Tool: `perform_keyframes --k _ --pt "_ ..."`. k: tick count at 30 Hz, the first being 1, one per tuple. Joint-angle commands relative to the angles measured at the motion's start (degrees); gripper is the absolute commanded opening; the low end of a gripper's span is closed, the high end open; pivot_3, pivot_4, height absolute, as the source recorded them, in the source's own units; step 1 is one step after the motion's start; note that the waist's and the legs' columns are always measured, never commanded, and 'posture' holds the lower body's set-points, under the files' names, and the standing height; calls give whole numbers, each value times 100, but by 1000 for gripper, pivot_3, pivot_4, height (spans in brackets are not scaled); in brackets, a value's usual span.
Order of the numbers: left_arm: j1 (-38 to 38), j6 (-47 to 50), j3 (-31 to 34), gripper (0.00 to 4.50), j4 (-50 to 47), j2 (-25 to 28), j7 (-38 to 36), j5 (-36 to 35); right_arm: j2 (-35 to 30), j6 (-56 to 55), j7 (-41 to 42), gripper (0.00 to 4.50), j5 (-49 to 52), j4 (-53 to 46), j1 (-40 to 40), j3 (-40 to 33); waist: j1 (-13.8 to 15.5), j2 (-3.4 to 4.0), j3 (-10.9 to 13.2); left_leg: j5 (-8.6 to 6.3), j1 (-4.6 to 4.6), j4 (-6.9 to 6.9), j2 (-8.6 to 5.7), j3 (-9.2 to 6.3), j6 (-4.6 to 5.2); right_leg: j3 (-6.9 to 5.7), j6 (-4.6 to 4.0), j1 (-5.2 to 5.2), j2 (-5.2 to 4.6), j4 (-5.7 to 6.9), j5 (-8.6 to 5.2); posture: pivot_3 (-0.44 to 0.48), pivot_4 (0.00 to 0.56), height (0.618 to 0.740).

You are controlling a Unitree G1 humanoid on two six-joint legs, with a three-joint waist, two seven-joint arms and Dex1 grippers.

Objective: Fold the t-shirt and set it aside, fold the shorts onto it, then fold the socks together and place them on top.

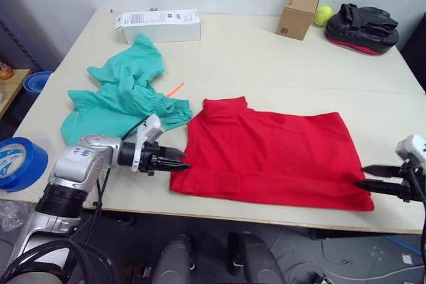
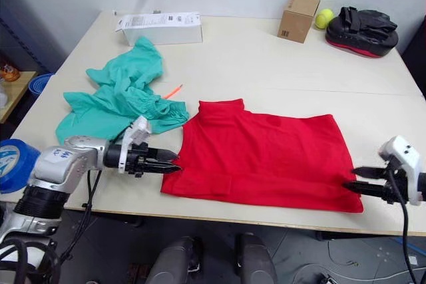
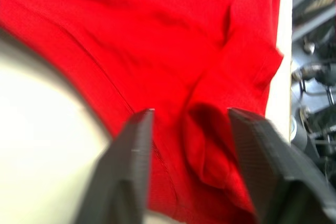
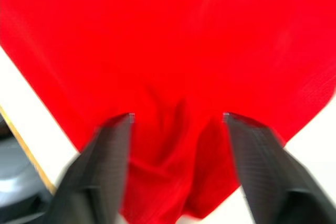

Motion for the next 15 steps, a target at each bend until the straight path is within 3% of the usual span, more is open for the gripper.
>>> perform_keyframes --k 1,2,3,9,15 --pt "251 -695 432 3793 -692 333 -148 11 91 1 221 4108 554 -858 174 -770 -2 1 1 -1 1 -3 1 0 -3 0 0 1 0 -3 0 0 150 740" --pt "335 -978 447 4104 -826 396 -171 118 126 19 249 4446 668 -1057 221 -886 -6 2 1 -3 1 -3 2 0 -4 0 0 1 1 -4 0 0 150 740" --pt "429 -1347 403 4427 -931 469 -190 300 170 39 249 4500 796 -1397 273 -960 -1 2 0 -4 1 -10 3 0 -6 0 -1 -1 1 -8 -1 0 150 740" --pt "716 -3747 -143 4473 -908 623 -691 1303 324 280 84 4500 1646 -3304 274 -876 12 3 1 -17 3 -15 4 0 -29 0 -4 1 0 -12 -3 0 150 740" --pt "484 -4604 -500 4473 -675 375 -975 1511 272 325 -110 4500 1960 -4033 131 -583 18 3 1 -17 -5 -34 2 0 -21 0 -17 4 -5 -54 -8 0 150 740"
